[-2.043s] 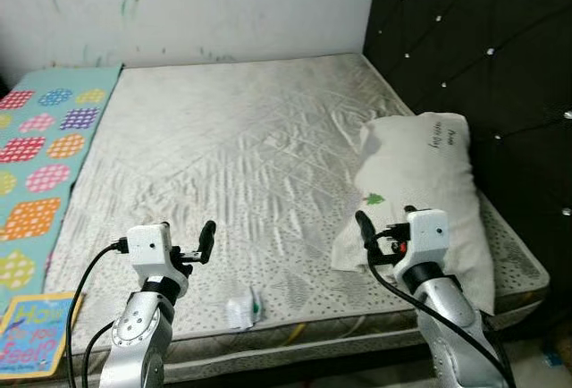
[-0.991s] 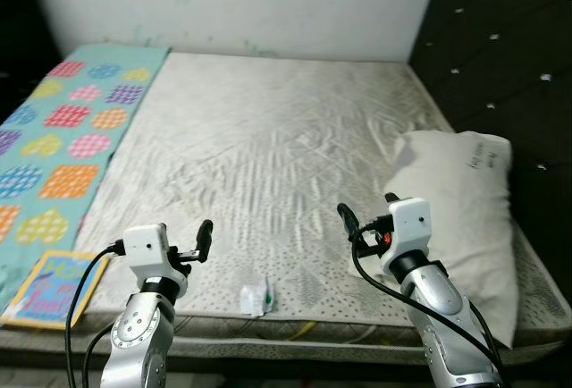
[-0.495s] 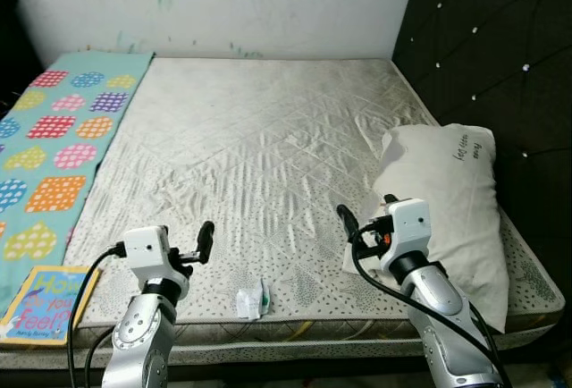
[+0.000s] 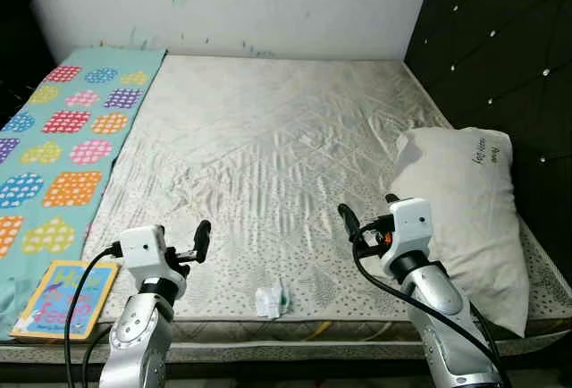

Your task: Clean up the room

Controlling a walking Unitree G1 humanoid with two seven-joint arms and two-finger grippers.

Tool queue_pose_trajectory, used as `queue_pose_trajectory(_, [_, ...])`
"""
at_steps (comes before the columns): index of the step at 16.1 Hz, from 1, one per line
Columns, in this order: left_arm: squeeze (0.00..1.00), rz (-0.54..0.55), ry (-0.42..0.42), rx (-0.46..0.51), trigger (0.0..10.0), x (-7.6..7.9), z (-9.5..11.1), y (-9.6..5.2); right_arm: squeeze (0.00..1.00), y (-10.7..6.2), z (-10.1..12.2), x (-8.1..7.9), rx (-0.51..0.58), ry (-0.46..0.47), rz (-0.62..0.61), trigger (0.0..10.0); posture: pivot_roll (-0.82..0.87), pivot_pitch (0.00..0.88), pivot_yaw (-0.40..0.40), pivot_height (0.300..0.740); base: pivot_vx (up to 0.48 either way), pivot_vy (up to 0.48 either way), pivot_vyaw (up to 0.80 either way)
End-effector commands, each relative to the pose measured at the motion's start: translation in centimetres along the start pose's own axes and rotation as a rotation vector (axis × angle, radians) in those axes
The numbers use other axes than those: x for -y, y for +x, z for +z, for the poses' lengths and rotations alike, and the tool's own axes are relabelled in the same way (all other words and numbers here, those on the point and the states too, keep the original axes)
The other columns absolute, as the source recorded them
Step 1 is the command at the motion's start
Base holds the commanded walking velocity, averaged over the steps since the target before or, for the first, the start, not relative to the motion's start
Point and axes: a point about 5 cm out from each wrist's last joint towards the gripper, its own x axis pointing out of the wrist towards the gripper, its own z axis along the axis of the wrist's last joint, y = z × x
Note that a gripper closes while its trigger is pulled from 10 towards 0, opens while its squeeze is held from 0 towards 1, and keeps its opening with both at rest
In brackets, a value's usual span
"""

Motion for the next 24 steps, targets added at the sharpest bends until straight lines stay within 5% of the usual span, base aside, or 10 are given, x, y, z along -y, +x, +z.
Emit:
queue_pose_trajectory(1, [0.00,-0.006,0.004,-0.002,10.0,0.14,0.17,0.21,0.00,0.23,0.16,0.07,-0.001,0.000,0.002,10.0,-0.10,0.000,-0.028,0.740,0.000,0.000,0.00])
queue_pose_trajectory(19, [0.00,0.087,0.039,0.060,10.0,-0.64,1.14,0.12,0.00,0.29,0.13,-0.02,0.004,-0.012,0.021,10.0,-0.09,0.000,-0.034,0.740,0.000,0.156,0.00])
queue_pose_trajectory(24, [0.00,0.003,-0.013,0.048,10.0,-0.38,0.85,-0.10,0.00,0.30,0.12,-0.23,0.003,-0.004,0.022,10.0,-0.10,0.000,-0.034,0.740,0.000,0.000,0.32])
